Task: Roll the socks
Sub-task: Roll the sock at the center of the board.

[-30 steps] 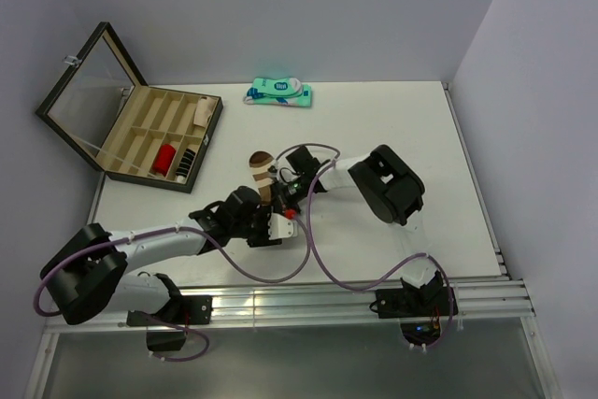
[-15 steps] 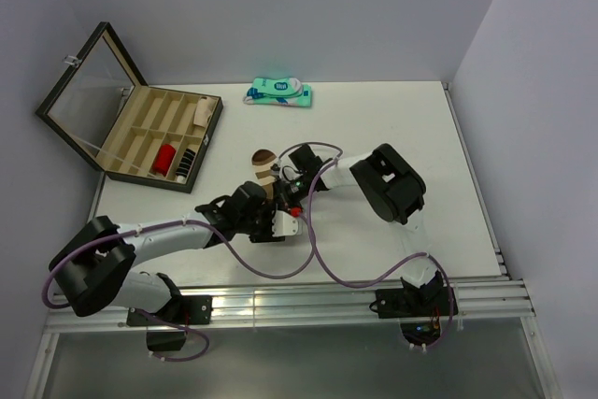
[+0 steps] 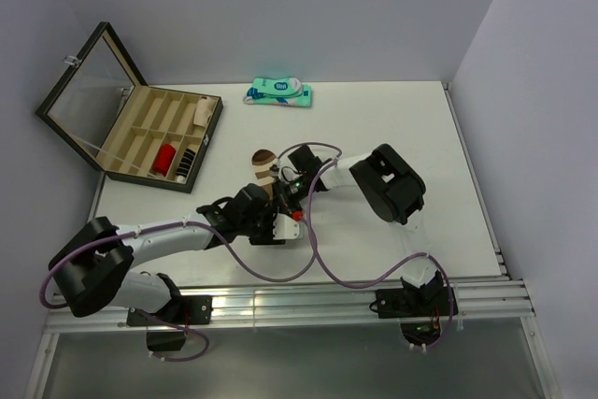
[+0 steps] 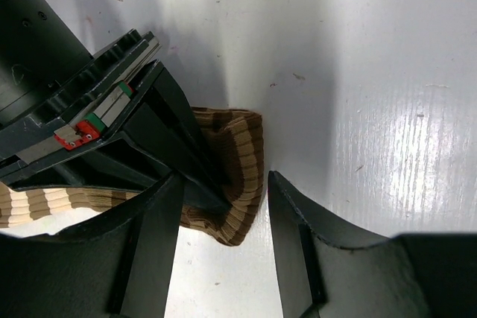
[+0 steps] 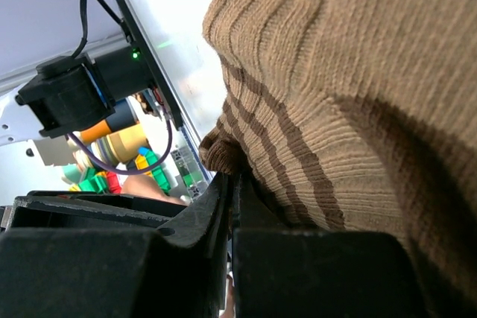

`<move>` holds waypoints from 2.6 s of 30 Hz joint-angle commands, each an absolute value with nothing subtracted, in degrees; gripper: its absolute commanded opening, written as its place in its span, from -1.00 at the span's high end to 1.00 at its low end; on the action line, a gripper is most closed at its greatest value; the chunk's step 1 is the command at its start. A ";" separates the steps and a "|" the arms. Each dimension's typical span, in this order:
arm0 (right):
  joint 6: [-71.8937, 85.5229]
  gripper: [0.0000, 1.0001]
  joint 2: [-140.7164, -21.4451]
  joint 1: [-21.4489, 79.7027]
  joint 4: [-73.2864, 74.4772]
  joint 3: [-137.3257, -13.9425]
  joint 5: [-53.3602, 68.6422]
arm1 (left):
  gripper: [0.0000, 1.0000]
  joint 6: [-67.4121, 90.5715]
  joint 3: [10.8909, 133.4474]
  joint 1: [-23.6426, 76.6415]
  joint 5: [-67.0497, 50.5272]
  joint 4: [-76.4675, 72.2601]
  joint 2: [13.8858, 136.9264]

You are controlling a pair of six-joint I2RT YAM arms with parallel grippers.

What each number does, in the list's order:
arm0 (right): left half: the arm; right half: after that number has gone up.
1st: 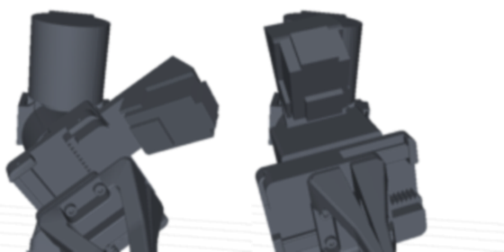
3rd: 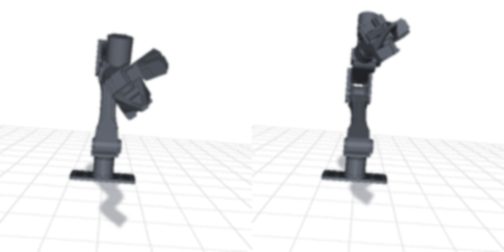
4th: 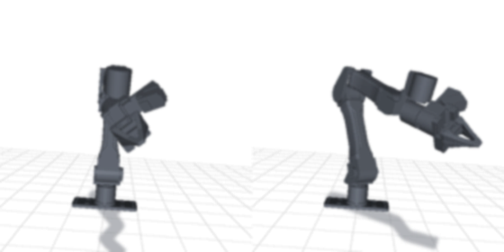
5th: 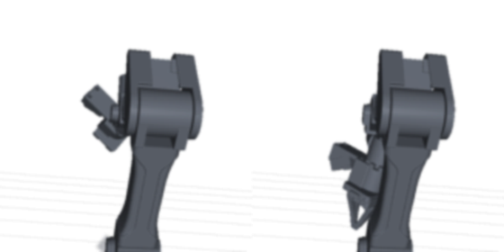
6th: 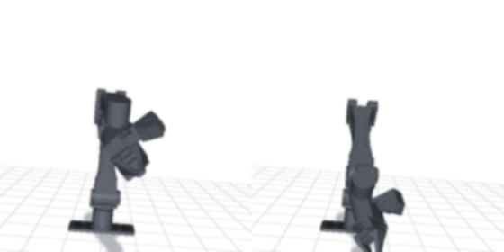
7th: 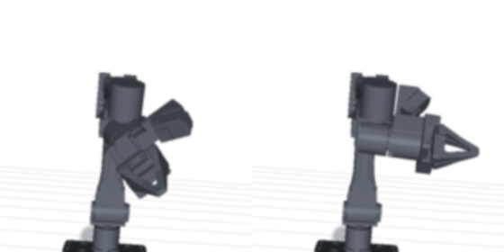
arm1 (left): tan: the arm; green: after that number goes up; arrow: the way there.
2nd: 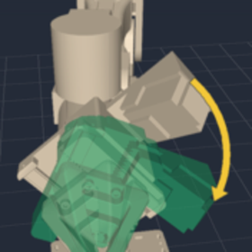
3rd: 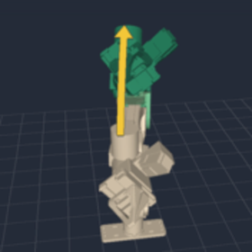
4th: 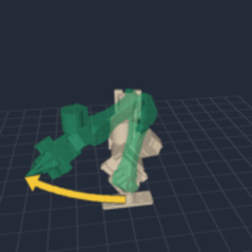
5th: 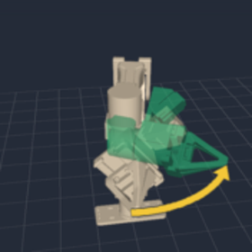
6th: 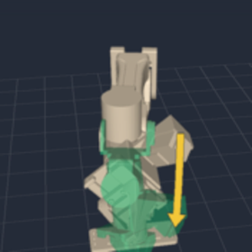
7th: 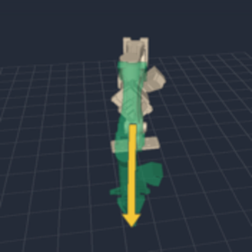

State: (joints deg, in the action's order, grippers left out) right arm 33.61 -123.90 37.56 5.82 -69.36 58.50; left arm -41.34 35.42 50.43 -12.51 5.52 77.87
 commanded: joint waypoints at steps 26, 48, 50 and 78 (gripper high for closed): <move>33.84 0.97 -125.15 38.94 5.62 -68.29 53.35 | -0.05 -37.62 33.31 54.49 -20.74 11.51 69.17; 33.14 1.00 -125.07 38.58 5.45 -67.76 53.97 | 0.04 -37.97 35.07 51.16 -13.80 3.78 76.38; 33.14 1.00 -125.07 38.58 5.54 -67.85 54.05 | 0.05 -38.14 35.24 50.54 -13.62 4.04 75.59; 33.40 1.00 -125.07 38.50 5.27 -67.33 53.96 | 0.05 -40.08 34.72 47.11 -13.36 4.66 79.54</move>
State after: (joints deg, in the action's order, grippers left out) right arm 35.11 -123.92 38.59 2.83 -68.97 58.04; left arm -38.85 33.26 48.62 -15.75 5.89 78.00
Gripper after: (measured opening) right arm 0.021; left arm 0.475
